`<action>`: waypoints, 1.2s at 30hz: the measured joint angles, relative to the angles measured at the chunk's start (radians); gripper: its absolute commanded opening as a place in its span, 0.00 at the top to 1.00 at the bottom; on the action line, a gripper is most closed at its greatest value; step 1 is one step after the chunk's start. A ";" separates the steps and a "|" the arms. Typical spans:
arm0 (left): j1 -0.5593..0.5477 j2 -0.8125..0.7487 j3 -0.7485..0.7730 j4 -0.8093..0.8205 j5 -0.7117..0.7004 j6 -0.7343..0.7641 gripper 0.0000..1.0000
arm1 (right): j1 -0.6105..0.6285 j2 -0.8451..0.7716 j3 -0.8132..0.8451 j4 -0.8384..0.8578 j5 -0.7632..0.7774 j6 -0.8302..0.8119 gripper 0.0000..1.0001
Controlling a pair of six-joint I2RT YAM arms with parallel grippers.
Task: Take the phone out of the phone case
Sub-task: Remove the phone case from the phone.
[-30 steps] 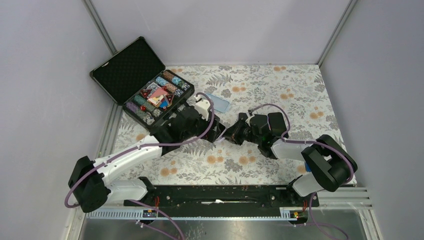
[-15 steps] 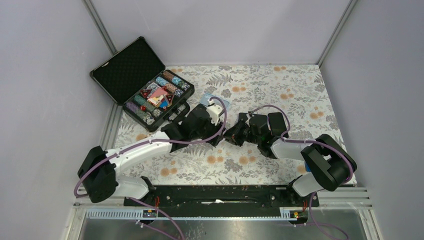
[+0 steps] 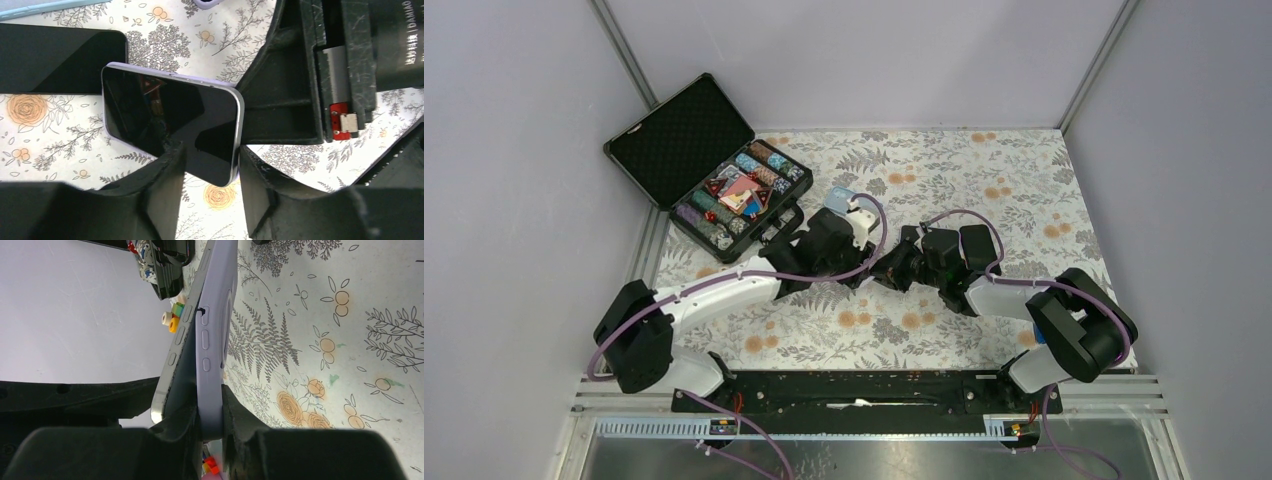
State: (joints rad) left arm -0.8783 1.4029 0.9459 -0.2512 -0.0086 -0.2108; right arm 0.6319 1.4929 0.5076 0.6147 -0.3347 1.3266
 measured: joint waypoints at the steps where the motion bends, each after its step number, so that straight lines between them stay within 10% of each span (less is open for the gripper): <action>1: 0.000 0.003 0.003 -0.006 -0.008 0.000 0.61 | 0.000 0.000 0.000 0.000 0.001 0.001 1.00; 14: -0.018 0.009 0.037 -0.053 -0.158 -0.037 0.61 | 0.000 -0.002 0.011 -0.005 0.002 0.010 1.00; 22: -0.017 0.045 0.082 -0.075 -0.237 -0.042 0.99 | 0.000 -0.035 0.034 -0.079 0.008 -0.001 1.00; 36: -0.014 -0.093 0.143 -0.157 -0.505 0.038 1.00 | 0.035 -0.051 0.055 -0.177 0.067 -0.133 1.00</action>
State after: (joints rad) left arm -0.8925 1.3102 1.0885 -0.4084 -0.5133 -0.1730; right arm 0.6670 1.4414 0.5621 0.4381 -0.2676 1.1934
